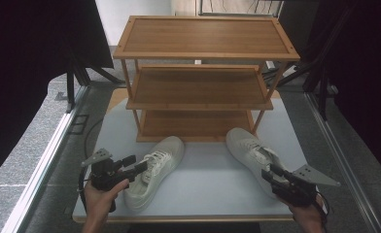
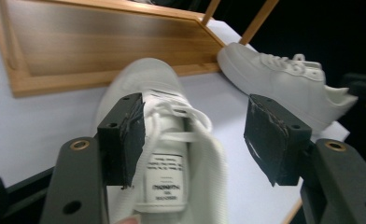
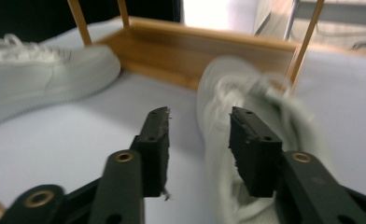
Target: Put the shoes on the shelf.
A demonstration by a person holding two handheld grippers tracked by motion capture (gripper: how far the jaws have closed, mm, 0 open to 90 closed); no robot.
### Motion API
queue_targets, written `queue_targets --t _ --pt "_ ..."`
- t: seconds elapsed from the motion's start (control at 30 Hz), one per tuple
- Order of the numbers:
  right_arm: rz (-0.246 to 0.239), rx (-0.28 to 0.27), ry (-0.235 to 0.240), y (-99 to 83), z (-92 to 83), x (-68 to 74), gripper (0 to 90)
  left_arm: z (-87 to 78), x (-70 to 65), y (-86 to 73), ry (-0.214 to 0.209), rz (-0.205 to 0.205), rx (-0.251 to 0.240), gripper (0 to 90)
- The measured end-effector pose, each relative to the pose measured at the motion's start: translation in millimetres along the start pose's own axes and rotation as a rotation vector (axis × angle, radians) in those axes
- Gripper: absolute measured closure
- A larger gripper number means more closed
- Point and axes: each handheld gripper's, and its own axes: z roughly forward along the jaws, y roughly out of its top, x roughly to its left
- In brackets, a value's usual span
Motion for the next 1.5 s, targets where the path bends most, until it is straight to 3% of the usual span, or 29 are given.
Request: queue_targets --t 0.07,0.17,0.2,0.27,0.37,0.5,0.6,0.73,0.8,0.93,0.97,1.07,1.1,1.23,1.4,1.43,1.5 --pt "-0.010 -0.039 0.002 9.8 -2.7 -9.2 47.0 2.3 1.2 -1.0 0.004 0.015 0.014 37.5" --pt "-0.018 -0.043 -0.001 12.4 -0.4 -18.2 43.3 3.8 1.9 1.1 0.014 0.032 0.027 37.5" --pt "-0.016 -0.023 -0.014 15.6 4.0 -28.8 40.9 4.4 2.1 4.6 0.022 0.049 0.032 37.5" --pt "-0.018 -0.021 -0.015 17.7 6.0 -33.7 40.5 4.2 2.2 6.1 0.024 0.056 0.031 37.5" --pt "-0.020 -0.012 0.017 27.0 14.7 -51.4 38.7 3.3 3.7 7.5 0.034 0.063 0.022 37.5" --pt "-0.032 0.040 0.027 28.9 25.5 -64.3 38.3 7.0 7.3 3.1 0.041 0.072 0.044 37.2" --pt "-0.047 0.069 0.025 25.5 31.2 -70.7 38.2 12.8 11.3 -0.7 0.051 0.076 0.071 36.6" --pt "-0.028 0.073 0.066 19.3 37.5 -76.6 38.3 20.1 12.7 -2.9 0.066 0.091 0.092 34.9" --pt "-0.047 0.114 0.084 12.2 48.8 -78.4 37.9 27.2 13.3 -4.3 0.076 0.116 0.125 34.7" --pt "-0.079 0.157 0.078 7.5 60.3 -77.1 38.1 33.0 15.9 -7.1 0.092 0.131 0.150 36.1" --pt "-0.107 0.192 0.065 4.7 67.5 -77.0 38.4 37.4 18.8 -9.6 0.125 0.128 0.160 37.0" --pt "-0.099 0.193 0.073 2.7 71.6 -80.1 41.6 43.5 22.0 -12.0 0.164 0.116 0.182 40.6" --pt "-0.083 0.172 0.066 2.0 72.9 -85.0 47.6 49.2 24.2 -13.7 0.181 0.101 0.196 45.5" --pt "-0.052 0.169 0.069 1.4 76.5 -90.2 58.4 50.7 25.0 -11.7 0.183 0.094 0.201 51.6" --pt "-0.051 0.168 0.057 2.6 82.9 -91.8 71.6 52.5 23.9 -9.8 0.157 0.128 0.224 73.6" --pt "-0.054 0.168 0.052 2.7 82.9 -91.5 74.4 52.6 21.5 -9.7 0.176 0.164 0.224 73.6" --pt "-0.064 0.156 0.035 2.9 81.8 -89.5 78.8 53.0 17.4 -8.7 0.199 0.191 0.231 79.2"
